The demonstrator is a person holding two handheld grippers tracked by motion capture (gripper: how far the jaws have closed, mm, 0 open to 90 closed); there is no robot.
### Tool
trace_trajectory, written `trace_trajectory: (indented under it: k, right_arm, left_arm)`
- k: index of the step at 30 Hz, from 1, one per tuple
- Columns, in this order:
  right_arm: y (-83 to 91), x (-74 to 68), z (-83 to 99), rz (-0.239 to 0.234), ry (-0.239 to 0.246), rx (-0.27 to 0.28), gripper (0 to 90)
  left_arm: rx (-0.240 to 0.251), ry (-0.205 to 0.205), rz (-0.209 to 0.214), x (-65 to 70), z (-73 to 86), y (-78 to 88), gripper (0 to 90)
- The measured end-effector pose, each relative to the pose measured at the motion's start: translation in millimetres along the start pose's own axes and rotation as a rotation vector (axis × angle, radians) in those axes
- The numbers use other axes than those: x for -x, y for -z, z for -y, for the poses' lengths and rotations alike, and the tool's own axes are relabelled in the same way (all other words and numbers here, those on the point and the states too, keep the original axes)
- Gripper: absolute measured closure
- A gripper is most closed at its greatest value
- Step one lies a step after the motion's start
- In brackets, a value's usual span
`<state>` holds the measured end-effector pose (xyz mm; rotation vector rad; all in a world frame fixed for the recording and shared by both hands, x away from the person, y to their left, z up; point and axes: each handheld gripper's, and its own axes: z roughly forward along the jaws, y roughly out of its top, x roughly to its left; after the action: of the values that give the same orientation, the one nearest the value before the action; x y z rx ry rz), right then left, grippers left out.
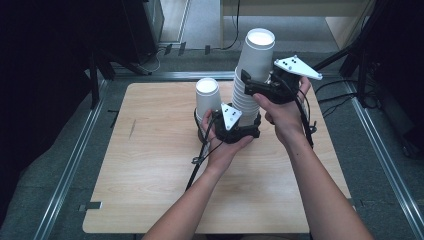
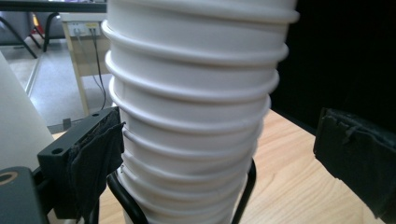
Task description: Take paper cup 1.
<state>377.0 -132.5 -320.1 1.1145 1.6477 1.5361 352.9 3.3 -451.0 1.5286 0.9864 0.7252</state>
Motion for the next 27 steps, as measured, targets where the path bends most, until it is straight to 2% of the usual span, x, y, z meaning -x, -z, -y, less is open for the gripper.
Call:
trace_trajectory:
  k: [5,9,10,13,17,21,24,27]
  right_arm:
    - [-9.8,-0.2,-1.4,-0.020,-0.019,0.004,2.5]
    - [-15.0,-2.9,0.1,-0.014,-0.020,-0.007,4.8]
    - [-16.7,-5.4,1.6,-0.001,-0.007,-0.004,7.9]
    - [-19.2,-6.0,1.5,0.002,-0.014,0.003,7.9]
    - [-24.3,-5.0,0.1,-0.007,-0.012,-0.014,5.9]
    - [-28.6,-5.0,-1.9,-0.008,-0.029,-0.029,5.0]
    - [-28.9,-5.4,-1.0,0.006,-0.025,-0.031,7.8]
    - [-27.0,-7.0,-1.6,0.011,0.000,-0.021,9.3]
  left_arm:
    - [0.000,0.004,-0.013,-1.0,-0.9,-3.3,1.9]
    - [-0.007,0.001,-0.018,-1.2,-0.9,-5.0,2.0]
    - [-0.005,-0.009,-0.030,-1.0,-0.7,-5.6,2.9]
    - [-0.006,-0.010,-0.035,-1.3,-0.5,-5.5,5.0]
    - [-0.006,-0.005,-0.040,-1.7,-1.2,-5.1,6.2]
    - [-0.005,0.005,-0.048,-1.5,-2.4,-5.1,7.1]
    - [-0.003,0.006,-0.057,-3.3,-3.6,-3.6,12.3]
    - [0.001,0.002,-0.055,-4.1,-4.5,-2.6,13.0]
